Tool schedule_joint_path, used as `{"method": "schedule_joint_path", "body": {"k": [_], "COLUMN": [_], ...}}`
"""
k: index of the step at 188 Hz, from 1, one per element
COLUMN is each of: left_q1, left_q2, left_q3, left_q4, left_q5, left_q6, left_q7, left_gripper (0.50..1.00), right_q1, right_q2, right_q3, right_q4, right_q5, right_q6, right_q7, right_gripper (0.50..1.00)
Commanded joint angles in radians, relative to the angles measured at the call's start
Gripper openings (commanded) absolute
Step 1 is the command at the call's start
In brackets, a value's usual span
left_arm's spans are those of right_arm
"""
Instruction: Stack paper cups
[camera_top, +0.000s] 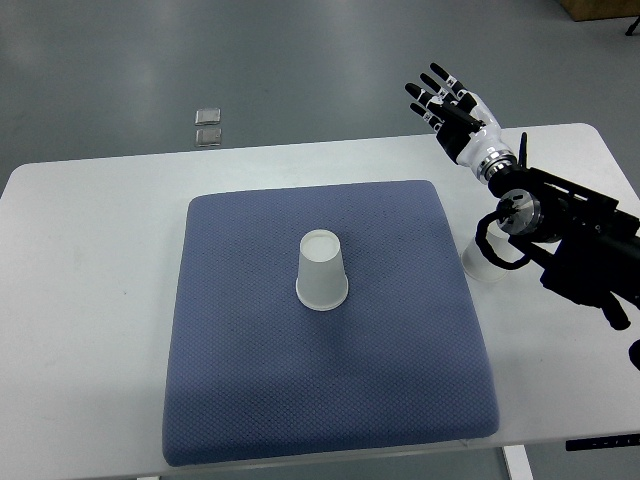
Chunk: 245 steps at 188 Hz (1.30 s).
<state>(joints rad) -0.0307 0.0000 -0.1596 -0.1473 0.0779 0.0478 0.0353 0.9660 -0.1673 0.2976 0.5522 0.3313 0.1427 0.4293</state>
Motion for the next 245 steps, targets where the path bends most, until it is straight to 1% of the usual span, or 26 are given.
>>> {"method": "schedule_joint_path", "body": {"k": [1, 178, 217, 245], "left_q1": [0.000, 0.006, 0.006, 0.006], "left_q2": [0.000, 0.000, 0.000, 0.000], "left_q3": [-0.001, 0.005, 0.005, 0.005], "left_q4": [-0.001, 0.000, 0.000, 0.000], "left_q5": [0.000, 0.000, 0.000, 0.000], "left_q6": [0.000, 0.001, 0.001, 0.001], "left_q7": [0.000, 0.000, 0.000, 0.000], "left_gripper": [1.000, 1.000, 1.000, 1.000], "right_q1": [-0.001, 0.003, 0.046, 0.076], "right_q2": [0.000, -0.009, -0.012, -0.031], "right_q3": [0.000, -0.002, -0.005, -0.008], "right_q4": [0.000, -0.001, -0.008, -0.005], "right_q5": [0.000, -0.002, -0.002, -0.012], "right_q6": [0.000, 0.000, -0.011, 0.001], "right_q7": [0.000, 0.000, -0.003, -0.006], "right_gripper": [0.913, 0.913, 0.913, 0.913]}}
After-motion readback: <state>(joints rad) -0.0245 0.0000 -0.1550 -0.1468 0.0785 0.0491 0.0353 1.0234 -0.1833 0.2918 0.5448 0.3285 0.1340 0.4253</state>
